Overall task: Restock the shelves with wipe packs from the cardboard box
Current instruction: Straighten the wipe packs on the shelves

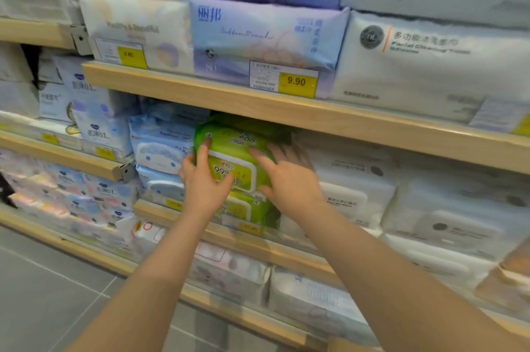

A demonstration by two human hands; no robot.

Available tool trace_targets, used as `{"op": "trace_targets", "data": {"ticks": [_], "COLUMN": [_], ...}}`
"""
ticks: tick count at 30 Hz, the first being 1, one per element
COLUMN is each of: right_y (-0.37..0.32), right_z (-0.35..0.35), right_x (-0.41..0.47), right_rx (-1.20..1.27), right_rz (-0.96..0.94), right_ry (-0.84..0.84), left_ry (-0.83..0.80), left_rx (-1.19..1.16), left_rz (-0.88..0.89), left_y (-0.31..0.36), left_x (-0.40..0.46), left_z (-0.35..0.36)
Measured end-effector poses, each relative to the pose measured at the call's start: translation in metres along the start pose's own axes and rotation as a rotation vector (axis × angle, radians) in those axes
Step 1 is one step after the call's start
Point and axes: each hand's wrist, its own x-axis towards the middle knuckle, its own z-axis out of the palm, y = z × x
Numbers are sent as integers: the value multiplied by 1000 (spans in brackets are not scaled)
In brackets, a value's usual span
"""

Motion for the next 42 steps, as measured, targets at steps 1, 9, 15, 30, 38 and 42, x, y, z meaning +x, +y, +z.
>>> {"op": "trace_targets", "data": {"ticks": [1, 9, 15, 30, 38, 42], "right_y": [3, 66, 75, 79, 94, 115], "right_z": [-7, -26, -8, -64, -142, -187], "right_x": [-7, -79, -72, -81, -164, -226], "right_rx": [-3, -240, -289, 18, 22, 64], "right_rz": [0, 222, 191, 245, 318, 427], "right_ry": [0, -25, 141, -374, -446, -432], "left_ry": [41, -157, -61, -361, -404, -433], "left_rx": [84, 750, 801, 714, 633, 474], "left_rz": [59, 467, 431, 367, 508, 564], "left_y": [7, 48, 50, 93, 148, 171], "left_x": [-5, -9, -10, -26, -100, -154], "left_z": [0, 29, 42, 2, -18, -1]}}
